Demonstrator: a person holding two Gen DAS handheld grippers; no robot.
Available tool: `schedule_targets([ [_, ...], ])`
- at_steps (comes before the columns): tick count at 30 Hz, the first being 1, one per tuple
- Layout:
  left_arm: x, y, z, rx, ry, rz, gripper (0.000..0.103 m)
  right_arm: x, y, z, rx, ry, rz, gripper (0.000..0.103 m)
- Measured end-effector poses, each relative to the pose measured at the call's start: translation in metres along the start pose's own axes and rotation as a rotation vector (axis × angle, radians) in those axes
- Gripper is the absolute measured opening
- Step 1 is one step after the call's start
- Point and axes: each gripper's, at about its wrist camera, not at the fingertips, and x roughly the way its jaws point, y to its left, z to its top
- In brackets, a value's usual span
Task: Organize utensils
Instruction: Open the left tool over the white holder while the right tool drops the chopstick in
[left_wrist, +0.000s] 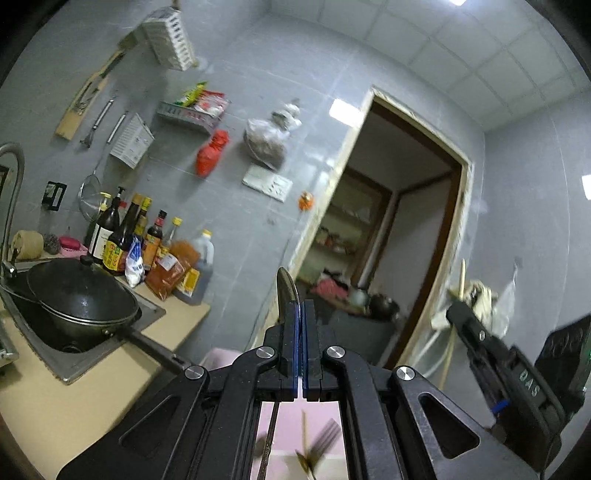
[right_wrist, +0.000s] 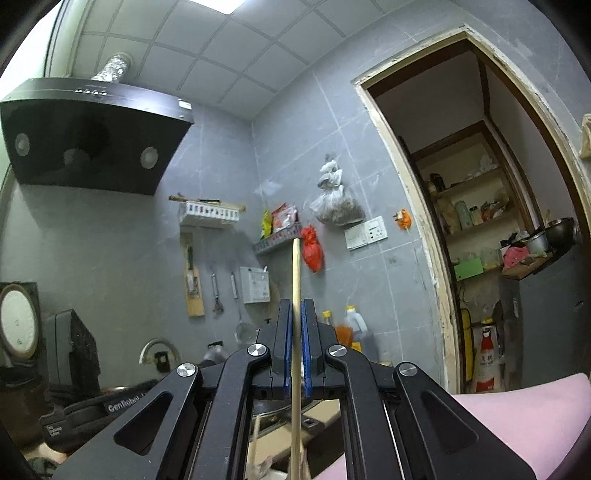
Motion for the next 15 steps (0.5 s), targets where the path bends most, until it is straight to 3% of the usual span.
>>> schedule_targets([
  [8, 0.005, 0.034, 0.002, -0.110, -0.105, -0.015, 0.000, 0.009, -0.020, -0.023, 0.058, -0.034, -0.056, 0.003],
  [15, 0.002, 0.036, -0.009, -0.109, -0.134, 0.015, 0.000, 0.017, -0.024, -0.039, 0.055, -0.004, -0.060, 0.003],
])
